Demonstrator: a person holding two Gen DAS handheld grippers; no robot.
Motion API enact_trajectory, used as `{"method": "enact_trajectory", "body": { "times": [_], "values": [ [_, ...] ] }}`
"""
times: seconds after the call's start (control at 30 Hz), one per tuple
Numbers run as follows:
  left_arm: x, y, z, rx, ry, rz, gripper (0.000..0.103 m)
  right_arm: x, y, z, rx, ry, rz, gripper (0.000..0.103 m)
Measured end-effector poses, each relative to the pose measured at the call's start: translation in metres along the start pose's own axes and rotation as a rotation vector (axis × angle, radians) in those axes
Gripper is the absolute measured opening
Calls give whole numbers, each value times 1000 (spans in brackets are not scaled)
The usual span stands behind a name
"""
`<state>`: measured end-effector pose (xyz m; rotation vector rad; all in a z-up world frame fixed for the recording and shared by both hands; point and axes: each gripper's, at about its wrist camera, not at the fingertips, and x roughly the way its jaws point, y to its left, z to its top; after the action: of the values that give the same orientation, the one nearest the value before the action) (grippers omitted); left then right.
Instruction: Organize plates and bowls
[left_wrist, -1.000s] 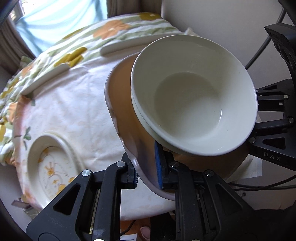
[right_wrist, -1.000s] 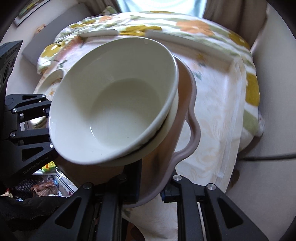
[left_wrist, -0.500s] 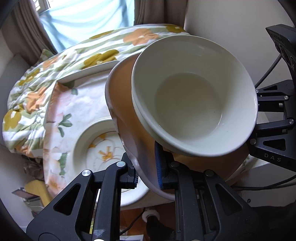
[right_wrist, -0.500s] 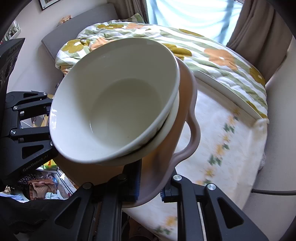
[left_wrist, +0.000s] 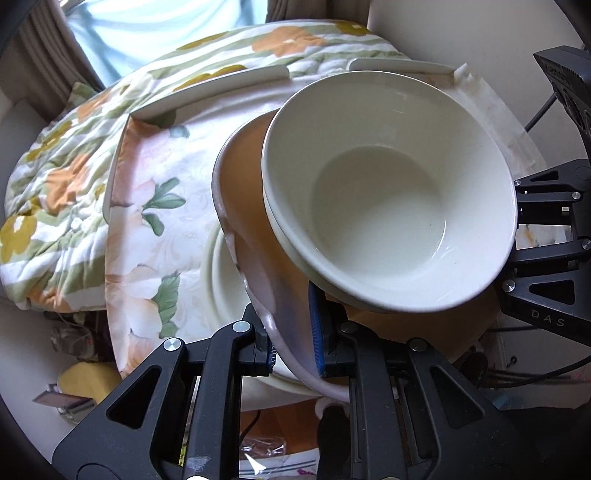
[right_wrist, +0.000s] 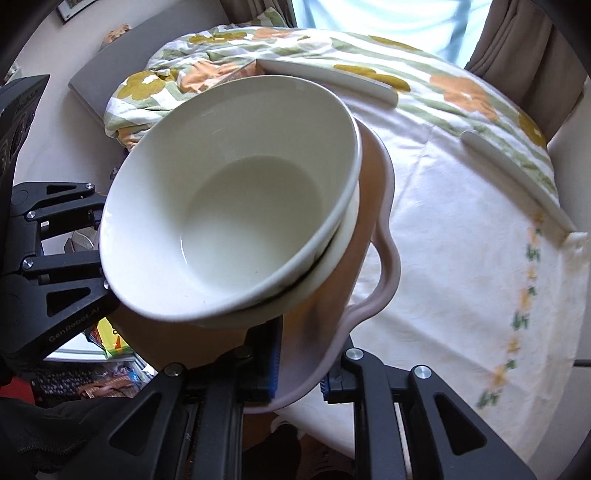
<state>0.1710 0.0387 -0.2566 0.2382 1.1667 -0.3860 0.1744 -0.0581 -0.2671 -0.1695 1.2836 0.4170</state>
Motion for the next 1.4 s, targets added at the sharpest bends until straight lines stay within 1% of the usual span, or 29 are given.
{"method": "enact_trajectory", "body": {
  "times": [0.13,0.33,0.57,0.8,0.9,1.1,1.4],
  "values": [
    [12,17,-4,20,14,-26,13,12,10,4,42,13,-10,15],
    [19,25,-7,40,25,-49,13,19,18,4,104,13,-23,15],
    [27,27,-12,50,39,-72,12,28,22,-1,166,15,-36,15],
    [30,29,-11,44,33,-68,13,28,23,-4,215,-6,-48,15],
    [32,27,-7,41,59,-59,15,29,21,-3,234,2,-51,15],
    [36,18,-1,74,122,-43,21,29,21,1,250,35,-62,18],
    [40,15,5,76,205,-60,27,31,21,3,279,70,-74,20]
  ]
}}
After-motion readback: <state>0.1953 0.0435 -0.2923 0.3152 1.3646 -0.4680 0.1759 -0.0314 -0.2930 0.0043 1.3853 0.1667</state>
